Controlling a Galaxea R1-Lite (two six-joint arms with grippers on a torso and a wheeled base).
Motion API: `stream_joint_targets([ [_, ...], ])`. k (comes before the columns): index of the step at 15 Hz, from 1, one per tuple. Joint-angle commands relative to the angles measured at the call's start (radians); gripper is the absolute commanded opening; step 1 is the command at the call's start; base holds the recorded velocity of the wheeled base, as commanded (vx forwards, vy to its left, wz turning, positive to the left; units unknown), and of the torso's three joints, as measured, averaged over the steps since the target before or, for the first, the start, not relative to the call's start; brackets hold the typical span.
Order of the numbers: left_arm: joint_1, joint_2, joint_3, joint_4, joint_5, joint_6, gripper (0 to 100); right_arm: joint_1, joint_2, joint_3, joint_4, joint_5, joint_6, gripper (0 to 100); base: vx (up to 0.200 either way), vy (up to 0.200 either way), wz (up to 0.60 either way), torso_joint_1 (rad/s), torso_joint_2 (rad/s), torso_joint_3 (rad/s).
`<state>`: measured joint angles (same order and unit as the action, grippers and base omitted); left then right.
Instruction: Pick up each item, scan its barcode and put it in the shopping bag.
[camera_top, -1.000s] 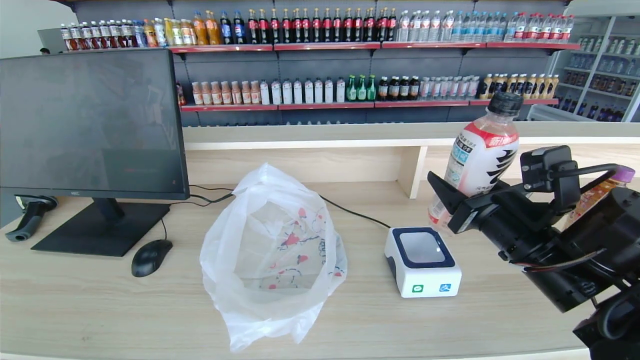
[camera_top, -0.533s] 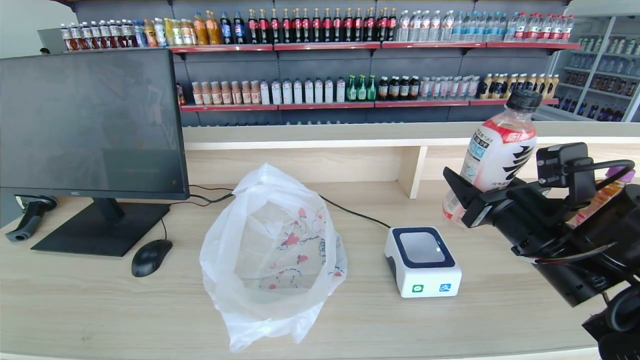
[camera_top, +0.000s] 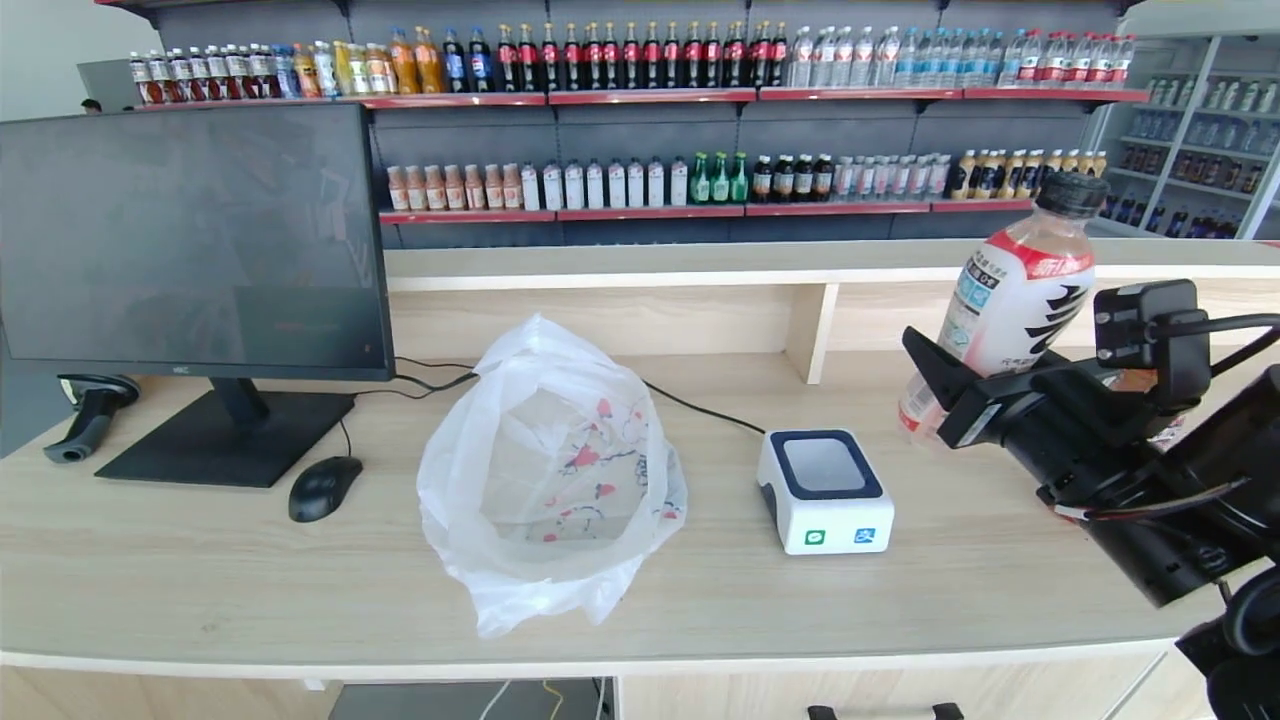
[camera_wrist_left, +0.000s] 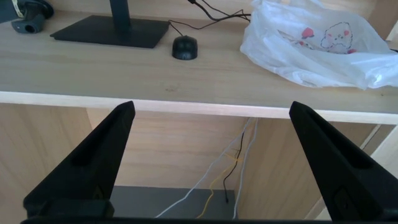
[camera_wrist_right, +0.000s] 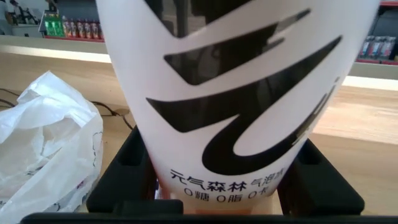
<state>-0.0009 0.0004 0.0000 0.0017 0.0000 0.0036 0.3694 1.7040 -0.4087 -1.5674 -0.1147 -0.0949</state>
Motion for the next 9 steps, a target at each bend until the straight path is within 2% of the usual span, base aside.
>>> stream_joint_targets([
  [1, 0.001, 0.000, 0.000, 0.000, 0.000, -0.002, 100, 0.000, -0.014, 0.002, -0.003, 0.000, 0.001, 0, 0.000, 0.200, 0.00, 0.017, 0.01, -0.002],
  [9, 0.001, 0.000, 0.000, -0.002, 0.000, -0.007, 100, -0.007, -0.035, -0.005, -0.003, 0.000, 0.035, 0, 0.000, 0.200, 0.00, 0.004, 0.01, 0.001],
])
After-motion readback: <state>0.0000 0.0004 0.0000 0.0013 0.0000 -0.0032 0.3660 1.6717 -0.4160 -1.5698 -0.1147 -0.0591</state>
